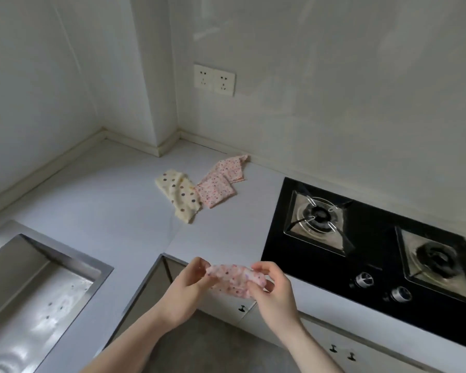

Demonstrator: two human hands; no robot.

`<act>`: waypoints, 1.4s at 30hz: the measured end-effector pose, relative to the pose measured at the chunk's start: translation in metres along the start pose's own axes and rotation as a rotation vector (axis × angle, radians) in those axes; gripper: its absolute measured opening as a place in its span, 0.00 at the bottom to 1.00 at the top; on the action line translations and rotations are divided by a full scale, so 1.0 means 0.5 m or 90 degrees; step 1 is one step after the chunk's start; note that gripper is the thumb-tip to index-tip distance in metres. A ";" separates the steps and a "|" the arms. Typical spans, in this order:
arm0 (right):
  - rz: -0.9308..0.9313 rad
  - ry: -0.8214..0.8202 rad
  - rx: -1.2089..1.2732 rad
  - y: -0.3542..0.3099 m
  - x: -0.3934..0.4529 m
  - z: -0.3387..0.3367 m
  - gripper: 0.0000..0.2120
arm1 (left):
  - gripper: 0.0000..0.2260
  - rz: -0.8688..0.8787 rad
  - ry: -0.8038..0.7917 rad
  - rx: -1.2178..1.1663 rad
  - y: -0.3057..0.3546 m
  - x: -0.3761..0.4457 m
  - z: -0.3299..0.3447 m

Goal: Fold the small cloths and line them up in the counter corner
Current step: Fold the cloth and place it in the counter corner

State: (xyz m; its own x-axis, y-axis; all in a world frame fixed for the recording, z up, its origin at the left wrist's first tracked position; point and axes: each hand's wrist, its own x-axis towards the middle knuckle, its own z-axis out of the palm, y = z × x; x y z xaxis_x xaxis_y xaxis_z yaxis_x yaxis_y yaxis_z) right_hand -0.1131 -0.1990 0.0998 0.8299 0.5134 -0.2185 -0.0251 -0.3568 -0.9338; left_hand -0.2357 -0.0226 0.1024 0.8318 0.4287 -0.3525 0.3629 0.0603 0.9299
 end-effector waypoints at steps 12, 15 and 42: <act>0.006 0.120 0.096 -0.085 -0.156 -0.292 0.19 | 0.12 0.090 -0.254 0.097 0.229 -0.014 0.240; 0.078 0.106 0.112 -0.074 -0.186 -0.386 0.19 | 0.11 0.105 -0.307 0.099 0.277 -0.012 0.339; 0.173 0.324 0.054 0.130 -0.319 -1.177 0.07 | 0.02 0.243 -0.429 0.394 0.475 0.072 1.205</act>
State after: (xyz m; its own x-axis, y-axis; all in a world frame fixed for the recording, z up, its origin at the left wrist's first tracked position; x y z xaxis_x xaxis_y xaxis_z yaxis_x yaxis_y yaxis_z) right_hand 0.0812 -0.7634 0.2406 0.9501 -0.0358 -0.3100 -0.3026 -0.3483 -0.8872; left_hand 0.1333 -0.5363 0.2469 0.9340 -0.2920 -0.2060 0.0173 -0.5389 0.8422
